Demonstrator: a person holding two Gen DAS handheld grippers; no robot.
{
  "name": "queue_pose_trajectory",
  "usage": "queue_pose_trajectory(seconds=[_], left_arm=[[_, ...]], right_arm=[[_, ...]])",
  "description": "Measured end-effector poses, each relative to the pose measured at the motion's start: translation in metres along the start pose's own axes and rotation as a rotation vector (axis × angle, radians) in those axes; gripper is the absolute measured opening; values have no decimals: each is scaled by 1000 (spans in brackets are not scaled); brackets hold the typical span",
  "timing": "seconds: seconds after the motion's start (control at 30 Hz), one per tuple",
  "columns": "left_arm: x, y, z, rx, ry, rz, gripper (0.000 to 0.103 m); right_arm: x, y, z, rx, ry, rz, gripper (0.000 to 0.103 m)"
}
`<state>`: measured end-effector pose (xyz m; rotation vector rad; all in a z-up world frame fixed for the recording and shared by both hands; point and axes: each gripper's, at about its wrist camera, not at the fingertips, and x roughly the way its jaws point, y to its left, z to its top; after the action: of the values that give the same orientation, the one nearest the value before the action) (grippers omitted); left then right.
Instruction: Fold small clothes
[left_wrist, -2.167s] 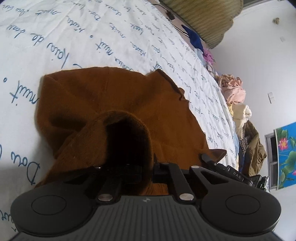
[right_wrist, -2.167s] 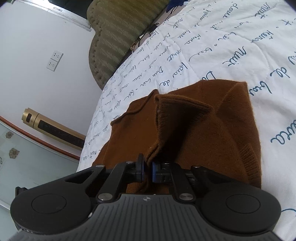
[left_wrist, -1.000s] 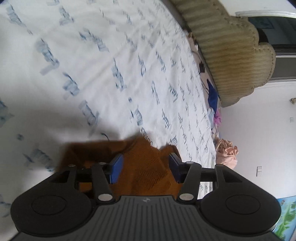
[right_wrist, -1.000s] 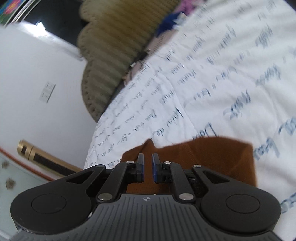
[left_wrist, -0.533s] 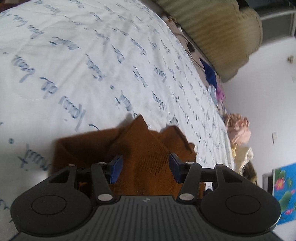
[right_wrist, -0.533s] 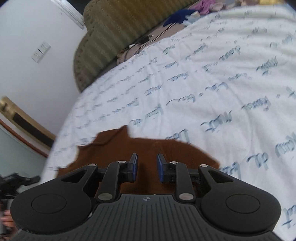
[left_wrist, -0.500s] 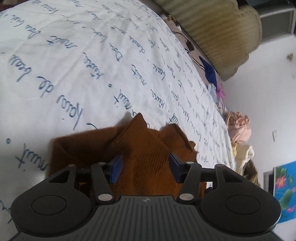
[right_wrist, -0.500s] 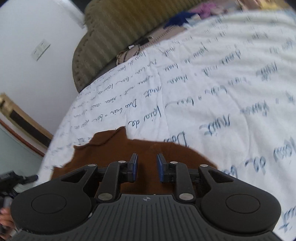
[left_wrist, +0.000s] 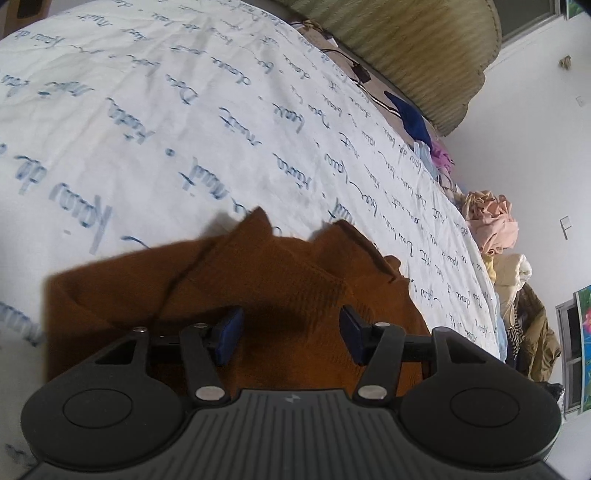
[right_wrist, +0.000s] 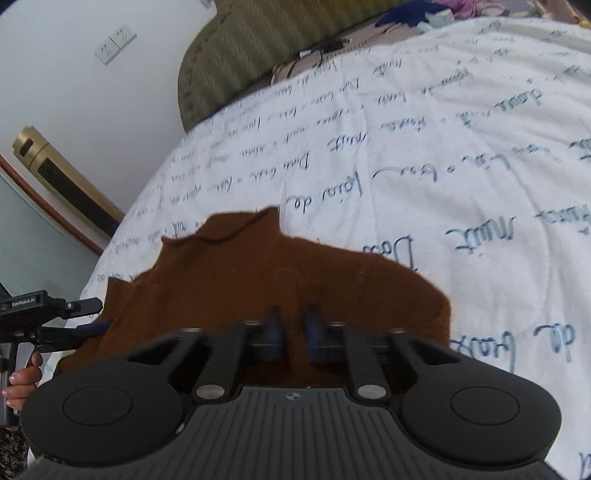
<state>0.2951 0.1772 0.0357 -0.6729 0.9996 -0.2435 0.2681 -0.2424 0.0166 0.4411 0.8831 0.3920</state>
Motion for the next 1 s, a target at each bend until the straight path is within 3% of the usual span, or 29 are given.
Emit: queue_pose_trajectory(seconds=[0.07,0.17,0.33,0.5,0.6,0.7,0.73,0.77,0.87,1.0], left_arm=[[5,-5,-4,15,-22,10,58],[14,-14,-4,40,-40,36,58],[13,-21,5,57,-86,64,58],[-5,-7,16,19,-209,125,58],[-9,8,19,9,-206,180,58],[-11,20,20,-4,-183,170,58],[-12,21,20,1,-179,161,58],[-13,21,21,4,-175,152,58],[-16,19,25,33,-143,116,58],[-10,10,25,94,-104,99,58]], right_arm=[[0,7,1,-57,-18,-46,10],[-6,17,6,-150,-96,-182,9],[-19,27,17,-260,-205,-287,9],[-6,24,21,-295,-208,-387,9],[13,8,14,-249,-145,-388,9],[8,8,10,-208,-142,-365,15],[3,9,13,-188,-150,-365,20],[-7,13,14,-183,-185,-368,33],[-31,39,12,-280,-273,-371,35],[-30,73,11,-335,-237,-201,35]])
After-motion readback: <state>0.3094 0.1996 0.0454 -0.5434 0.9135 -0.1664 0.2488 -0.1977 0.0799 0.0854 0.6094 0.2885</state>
